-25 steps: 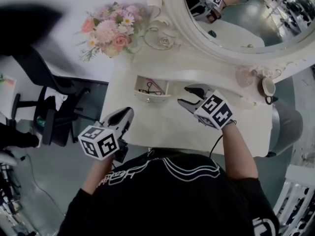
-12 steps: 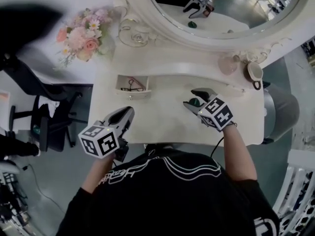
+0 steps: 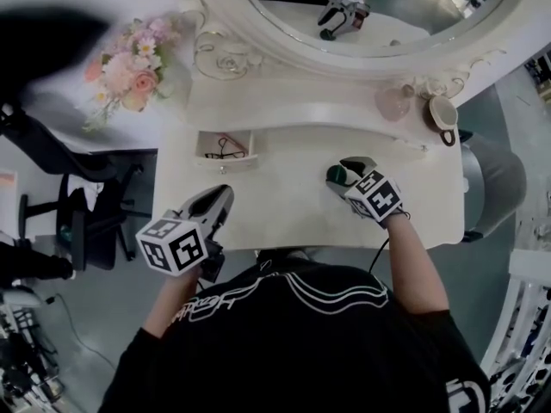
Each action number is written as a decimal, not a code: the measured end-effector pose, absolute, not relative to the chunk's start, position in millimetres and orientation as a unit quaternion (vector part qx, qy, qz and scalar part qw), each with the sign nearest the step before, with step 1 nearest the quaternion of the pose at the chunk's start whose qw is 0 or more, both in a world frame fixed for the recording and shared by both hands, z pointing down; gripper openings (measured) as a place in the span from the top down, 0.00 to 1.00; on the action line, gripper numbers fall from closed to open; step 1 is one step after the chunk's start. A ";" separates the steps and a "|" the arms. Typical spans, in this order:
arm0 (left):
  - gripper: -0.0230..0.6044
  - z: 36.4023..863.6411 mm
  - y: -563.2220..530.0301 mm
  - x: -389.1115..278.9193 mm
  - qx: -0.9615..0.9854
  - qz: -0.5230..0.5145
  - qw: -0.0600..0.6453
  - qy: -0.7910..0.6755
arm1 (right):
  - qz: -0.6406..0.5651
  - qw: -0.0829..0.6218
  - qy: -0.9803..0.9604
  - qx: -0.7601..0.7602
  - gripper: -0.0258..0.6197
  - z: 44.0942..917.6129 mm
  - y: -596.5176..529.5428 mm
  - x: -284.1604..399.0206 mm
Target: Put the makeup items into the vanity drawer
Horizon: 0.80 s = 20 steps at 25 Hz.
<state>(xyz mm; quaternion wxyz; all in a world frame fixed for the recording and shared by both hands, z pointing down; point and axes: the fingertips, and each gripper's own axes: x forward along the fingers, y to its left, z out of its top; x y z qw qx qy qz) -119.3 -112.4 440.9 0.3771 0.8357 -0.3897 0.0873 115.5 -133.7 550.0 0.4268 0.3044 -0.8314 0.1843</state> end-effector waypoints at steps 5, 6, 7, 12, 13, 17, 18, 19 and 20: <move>0.89 442.3 -113.7 -119.8 0.835 0.092 0.379 -0.388 | 0.187 0.442 -0.821 0.309 0.57 565.8 -130.7 121.4; 0.89 442.4 -114.7 -120.2 0.835 0.092 0.378 -0.388 | 0.187 0.443 -0.820 0.310 0.57 567.5 -131.4 121.6; 0.89 442.4 -115.3 -120.0 0.836 0.093 0.378 -0.388 | 0.187 0.443 -0.820 0.311 0.57 568.8 -131.9 121.9; 0.89 441.1 -115.4 -118.8 0.837 0.093 0.377 -0.385 | 0.191 0.445 -0.816 0.314 0.58 572.3 -131.3 123.8; 0.89 441.3 -115.7 -119.1 0.837 0.093 0.377 -0.386 | 0.190 0.447 -0.815 0.314 0.58 572.7 -131.5 124.0; 0.89 442.8 -116.2 -120.8 0.836 0.092 0.378 -0.387 | 0.190 0.450 -0.813 0.318 0.60 573.4 -132.2 123.9; 0.89 443.0 -116.3 -120.9 0.836 0.091 0.379 -0.387 | 0.190 0.450 -0.812 0.320 0.61 573.2 -132.6 124.2; 0.89 443.2 -116.4 -121.1 0.836 0.091 0.379 -0.387 | 0.189 0.451 -0.811 0.321 0.62 572.9 -132.9 124.5; 0.89 443.5 -116.2 -121.4 0.836 0.091 0.379 -0.387 | 0.189 0.452 -0.810 0.322 0.63 572.6 -133.2 124.7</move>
